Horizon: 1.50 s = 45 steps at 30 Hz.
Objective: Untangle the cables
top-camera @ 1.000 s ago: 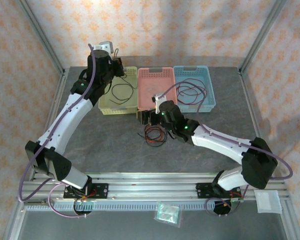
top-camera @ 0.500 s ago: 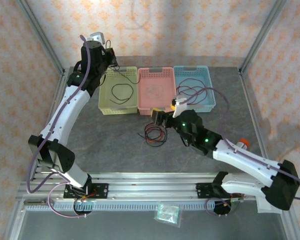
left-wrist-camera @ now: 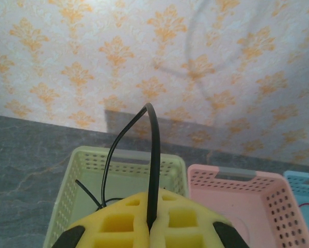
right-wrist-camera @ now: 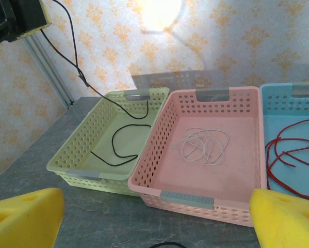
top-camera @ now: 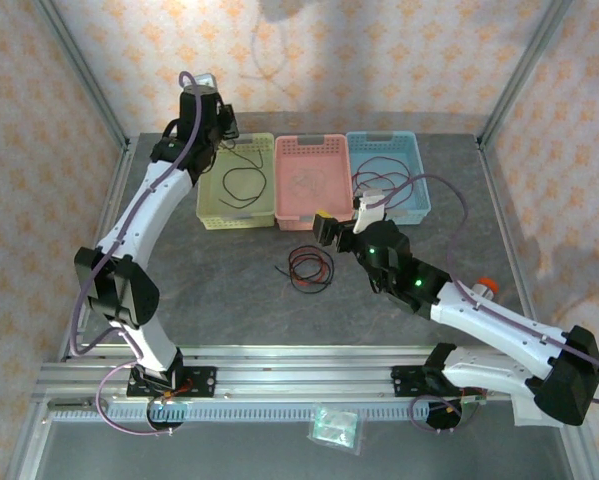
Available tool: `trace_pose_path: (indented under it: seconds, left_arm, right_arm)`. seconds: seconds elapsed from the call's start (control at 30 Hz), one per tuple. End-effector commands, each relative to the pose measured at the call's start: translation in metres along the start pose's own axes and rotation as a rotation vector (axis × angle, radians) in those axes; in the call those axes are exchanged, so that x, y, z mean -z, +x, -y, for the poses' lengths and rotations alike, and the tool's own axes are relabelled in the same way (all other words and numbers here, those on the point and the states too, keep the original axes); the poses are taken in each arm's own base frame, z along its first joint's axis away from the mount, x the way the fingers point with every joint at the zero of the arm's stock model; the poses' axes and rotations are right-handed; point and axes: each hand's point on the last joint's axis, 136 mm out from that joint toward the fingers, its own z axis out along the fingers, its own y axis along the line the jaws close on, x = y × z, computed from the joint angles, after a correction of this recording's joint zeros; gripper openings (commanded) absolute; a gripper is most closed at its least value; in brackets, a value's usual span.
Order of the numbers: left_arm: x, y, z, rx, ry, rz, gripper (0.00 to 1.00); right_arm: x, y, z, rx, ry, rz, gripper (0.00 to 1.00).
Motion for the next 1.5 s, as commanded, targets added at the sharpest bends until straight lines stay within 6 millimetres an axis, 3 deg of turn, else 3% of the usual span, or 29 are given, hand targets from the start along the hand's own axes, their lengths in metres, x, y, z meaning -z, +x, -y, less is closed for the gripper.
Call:
trace_pose_path:
  seconds: [0.0, 0.17, 0.23, 0.43, 0.57, 0.63, 0.73, 0.8, 0.97, 1.2, 1.4, 1.47]
  left_arm:
    - [-0.003, -0.009, -0.014, -0.037, -0.08, 0.001, 0.0]
    - [-0.025, 0.025, -0.009, -0.061, -0.05, -0.102, 0.0]
    - [-0.033, 0.042, -0.002, -0.06, -0.005, -0.146, 0.0]
    - [-0.049, 0.092, 0.01, -0.035, 0.098, -0.269, 0.0]
    - [-0.062, 0.128, -0.003, -0.041, 0.041, -0.351, 0.0]
    - [-0.066, 0.14, -0.014, -0.047, -0.008, -0.364, 0.0]
    - [-0.071, 0.153, -0.025, -0.06, -0.061, -0.376, 0.0]
    - [-0.079, 0.166, -0.03, -0.069, -0.086, -0.406, 0.06]
    - [-0.083, 0.166, -0.031, -0.06, -0.1, -0.404, 0.32]
    - [-0.077, 0.148, -0.027, -0.049, -0.086, -0.356, 0.64]
    - [-0.071, 0.134, -0.024, -0.046, -0.073, -0.333, 0.79]
    - [-0.058, 0.115, -0.022, -0.031, -0.062, -0.288, 0.87]
  right_arm:
    - [-0.002, -0.002, 0.004, 0.004, 0.031, 0.009, 0.93]
    - [-0.011, 0.006, 0.011, 0.005, 0.083, -0.027, 0.93]
    - [-0.013, 0.007, 0.013, -0.004, 0.099, -0.035, 1.0]
    - [-0.025, 0.016, 0.01, 0.005, 0.112, -0.095, 1.0]
    - [-0.028, 0.015, 0.016, -0.048, 0.134, -0.092, 1.0]
    - [-0.035, 0.024, 0.017, -0.063, 0.132, -0.111, 1.0]
    - [-0.041, 0.021, 0.024, -0.111, 0.19, -0.091, 1.0]
    - [-0.044, 0.017, 0.024, -0.128, 0.21, -0.088, 1.0]
    - [-0.04, -0.001, 0.017, -0.182, 0.186, -0.065, 1.0]
    - [-0.039, 0.01, 0.029, -0.108, 0.244, -0.098, 1.0]
    - [-0.041, 0.015, 0.041, -0.125, 0.295, -0.125, 1.0]
    - [-0.043, 0.014, 0.039, -0.135, 0.279, -0.126, 1.0]
